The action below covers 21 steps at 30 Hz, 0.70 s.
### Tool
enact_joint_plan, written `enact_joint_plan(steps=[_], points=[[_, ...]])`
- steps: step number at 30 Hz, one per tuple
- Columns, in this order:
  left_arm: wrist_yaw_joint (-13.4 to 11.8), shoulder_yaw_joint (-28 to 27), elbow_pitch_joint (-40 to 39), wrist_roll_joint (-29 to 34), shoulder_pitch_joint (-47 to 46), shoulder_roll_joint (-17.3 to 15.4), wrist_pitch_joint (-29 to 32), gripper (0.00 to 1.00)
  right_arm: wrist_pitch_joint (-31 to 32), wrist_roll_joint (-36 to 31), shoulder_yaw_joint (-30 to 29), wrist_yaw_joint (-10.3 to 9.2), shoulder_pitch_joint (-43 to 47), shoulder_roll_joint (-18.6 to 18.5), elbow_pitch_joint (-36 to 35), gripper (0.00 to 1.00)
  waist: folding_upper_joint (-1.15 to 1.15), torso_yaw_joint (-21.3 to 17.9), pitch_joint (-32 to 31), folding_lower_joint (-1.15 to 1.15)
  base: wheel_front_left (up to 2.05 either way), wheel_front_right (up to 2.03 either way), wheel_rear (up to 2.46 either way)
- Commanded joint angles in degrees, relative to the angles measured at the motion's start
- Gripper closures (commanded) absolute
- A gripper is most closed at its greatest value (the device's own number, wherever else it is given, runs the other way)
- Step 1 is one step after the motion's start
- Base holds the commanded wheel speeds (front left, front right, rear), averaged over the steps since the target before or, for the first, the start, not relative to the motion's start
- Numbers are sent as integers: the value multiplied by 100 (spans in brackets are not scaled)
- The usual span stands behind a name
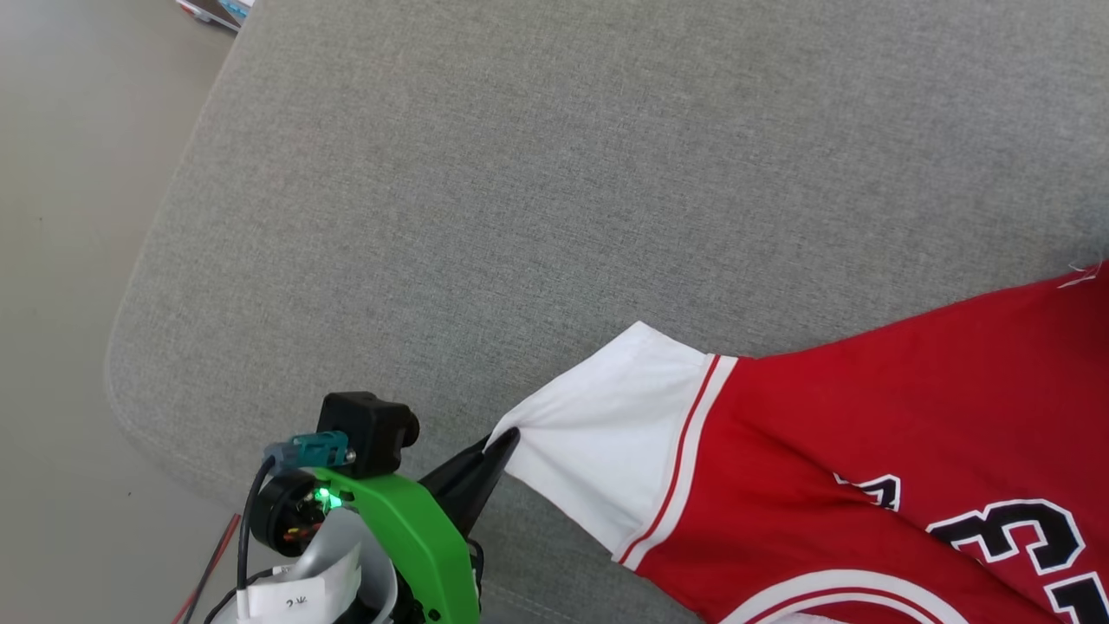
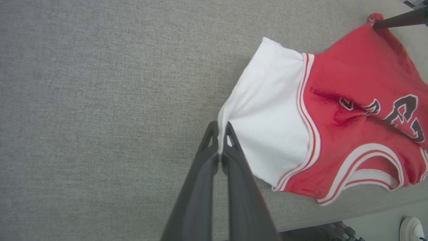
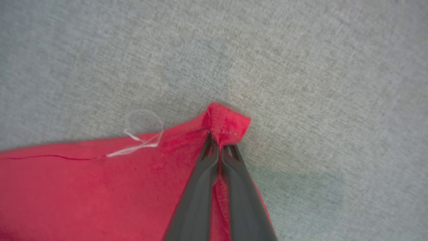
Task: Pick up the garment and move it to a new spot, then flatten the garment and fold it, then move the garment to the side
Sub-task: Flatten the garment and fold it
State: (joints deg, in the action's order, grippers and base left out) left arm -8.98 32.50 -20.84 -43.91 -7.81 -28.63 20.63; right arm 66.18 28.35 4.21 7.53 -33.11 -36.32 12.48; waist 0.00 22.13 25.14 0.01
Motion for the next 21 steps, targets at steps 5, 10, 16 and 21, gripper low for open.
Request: enact_joint_plan(steps=[5, 10, 16, 21], points=[[-56, -145, 43, 23, -81, -61, -102, 100, -742, 185, 8, -4, 224, 245, 377, 100, 0, -260, -604, -1, 0, 0, 0], [-138, -312, -2, 36, -66, -158, -175, 100, -1290, 366, 47, -4, 240, 191, 414, 100, 0, -471, -1007, -1, 0, 0, 0], [-214, -556, -137, 183, -203, -371, -256, 100, -1945, 532, 107, -4, 216, 72, 348, 100, 0, -802, -1523, -1, 0, 0, 0], [-313, -811, -313, 325, -466, -523, -296, 100, -2345, 584, 96, -4, 188, 18, 74, 100, 0, -1133, -1872, -1, 0, 0, 0]])
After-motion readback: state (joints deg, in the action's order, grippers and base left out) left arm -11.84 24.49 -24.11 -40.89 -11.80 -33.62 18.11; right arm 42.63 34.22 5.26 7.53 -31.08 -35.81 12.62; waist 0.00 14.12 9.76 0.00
